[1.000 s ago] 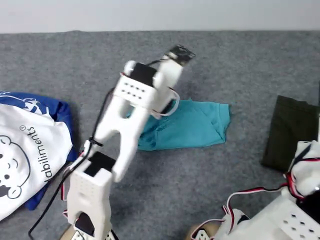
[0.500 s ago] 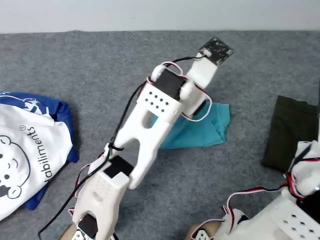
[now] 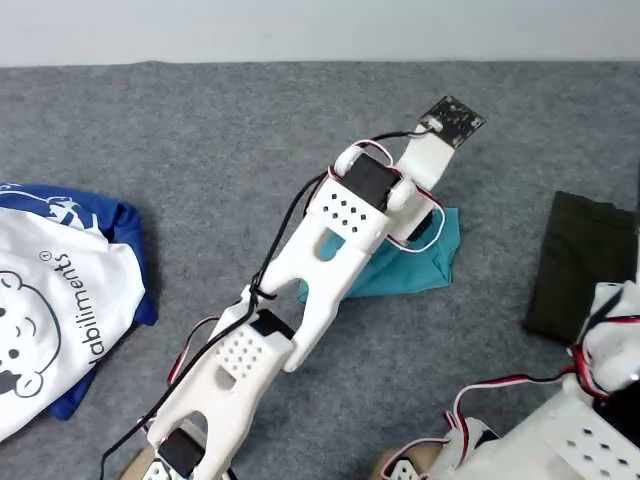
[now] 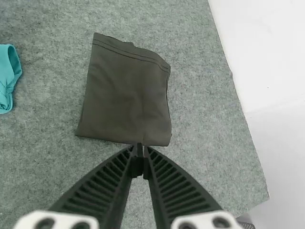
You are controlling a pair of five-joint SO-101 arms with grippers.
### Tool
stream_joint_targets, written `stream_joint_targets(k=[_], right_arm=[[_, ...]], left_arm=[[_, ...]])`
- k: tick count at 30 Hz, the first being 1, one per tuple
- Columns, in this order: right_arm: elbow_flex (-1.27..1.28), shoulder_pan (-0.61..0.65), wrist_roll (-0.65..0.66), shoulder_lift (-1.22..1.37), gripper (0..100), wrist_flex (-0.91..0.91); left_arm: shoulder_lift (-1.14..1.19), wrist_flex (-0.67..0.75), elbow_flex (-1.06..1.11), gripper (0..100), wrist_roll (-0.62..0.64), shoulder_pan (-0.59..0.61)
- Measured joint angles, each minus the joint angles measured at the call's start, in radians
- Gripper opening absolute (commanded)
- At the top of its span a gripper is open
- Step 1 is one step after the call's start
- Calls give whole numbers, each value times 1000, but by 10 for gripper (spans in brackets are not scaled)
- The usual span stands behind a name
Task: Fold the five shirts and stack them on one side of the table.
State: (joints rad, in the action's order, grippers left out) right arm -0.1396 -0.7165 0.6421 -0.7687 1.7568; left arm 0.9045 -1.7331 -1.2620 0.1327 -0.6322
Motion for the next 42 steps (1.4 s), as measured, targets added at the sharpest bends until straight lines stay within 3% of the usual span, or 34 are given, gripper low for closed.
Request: stream_joint_targets(k=[7,12,15,21,28,35,42], right_arm=[[0,0,0,0,10,0],[5,0,0,0,10,0],[66,2,0,-8,10,0],[209,21,-21,2,10,0],[238,244,-176,137,13,0],[238,534,-393,362,10,-5],[180,750,-430,537,10,-103]], left_arm=[[23,0,-130,182,44,15],[-14,0,-107,83,41,68],[-126,0,-21,2,-2,103],[-462,0,356,6,-115,189],[-911,0,872,6,-210,377],[-1263,0,1227,6,-227,595],[-1485,0,1473,6,-261,720]])
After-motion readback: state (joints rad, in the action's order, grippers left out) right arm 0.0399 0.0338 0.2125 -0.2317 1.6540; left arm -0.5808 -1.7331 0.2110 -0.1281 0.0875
